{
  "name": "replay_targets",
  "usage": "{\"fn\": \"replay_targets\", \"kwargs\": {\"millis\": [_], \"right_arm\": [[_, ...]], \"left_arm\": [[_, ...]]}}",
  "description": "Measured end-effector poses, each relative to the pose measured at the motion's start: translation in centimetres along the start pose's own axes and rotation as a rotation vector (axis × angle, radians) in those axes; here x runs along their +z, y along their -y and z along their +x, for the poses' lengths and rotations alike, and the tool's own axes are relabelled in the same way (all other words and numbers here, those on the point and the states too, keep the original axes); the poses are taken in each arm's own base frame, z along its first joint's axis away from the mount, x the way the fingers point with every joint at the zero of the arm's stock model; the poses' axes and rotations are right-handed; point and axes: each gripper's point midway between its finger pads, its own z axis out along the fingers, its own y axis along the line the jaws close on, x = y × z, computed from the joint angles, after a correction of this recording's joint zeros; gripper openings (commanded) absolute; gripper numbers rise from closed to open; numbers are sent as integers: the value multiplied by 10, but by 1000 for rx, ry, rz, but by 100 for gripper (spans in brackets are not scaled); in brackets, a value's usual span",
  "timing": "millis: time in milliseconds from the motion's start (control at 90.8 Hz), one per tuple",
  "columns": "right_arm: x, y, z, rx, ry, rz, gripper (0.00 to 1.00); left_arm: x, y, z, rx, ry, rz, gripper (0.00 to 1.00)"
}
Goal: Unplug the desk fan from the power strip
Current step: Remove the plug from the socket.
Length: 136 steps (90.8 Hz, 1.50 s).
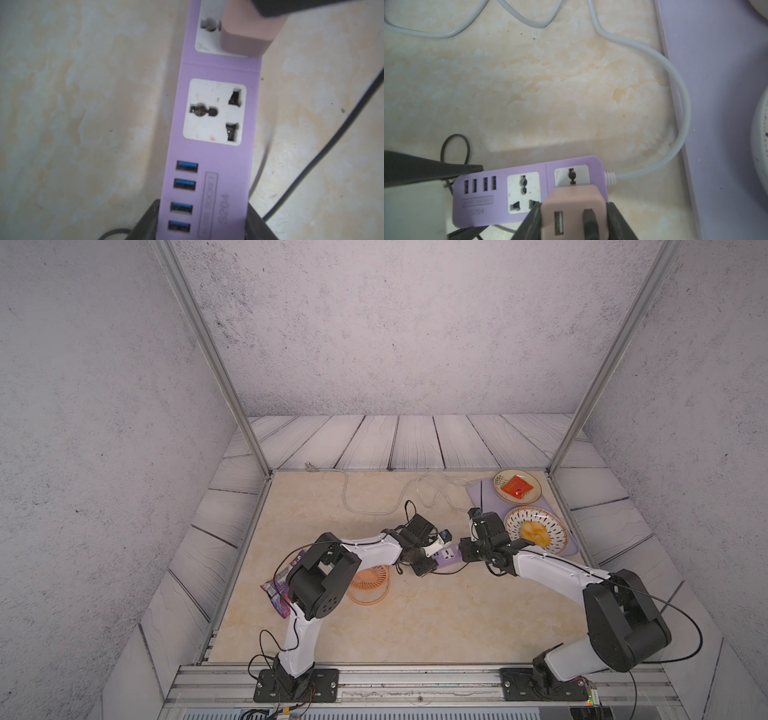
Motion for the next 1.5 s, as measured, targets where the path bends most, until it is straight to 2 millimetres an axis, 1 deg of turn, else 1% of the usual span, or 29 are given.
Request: {"fn": "replay_targets", "kwargs": {"millis": [154,429,583,749,947,1145,1332,1497], "right_arm": [[0,0,1,0,-3,-1,14],[1,-8,2,-93,24,45,14],[1,-9,2,-111,32,53,14],[1,-7,2,-85,35,49,13],[2,0,0,24,18,-16,13],[2,1,0,29,15,-27,12],[1,-5,2,-35,27,15,12],[-5,-10,0,-86,56,40,12]], "left_arm": [[0,1,0,1,-2,0,0],[0,0,2,-2,-8,1,0],[0,0,2,-3,-10,1,0],[0,1,2,-3,-10,1,0],[0,0,1,-1,-7,-1,0],[0,0,1,-1,-6,-2,0],[0,0,2,-2,-10,-1,0],[-1,1,2,-5,-11,6,0]]}}
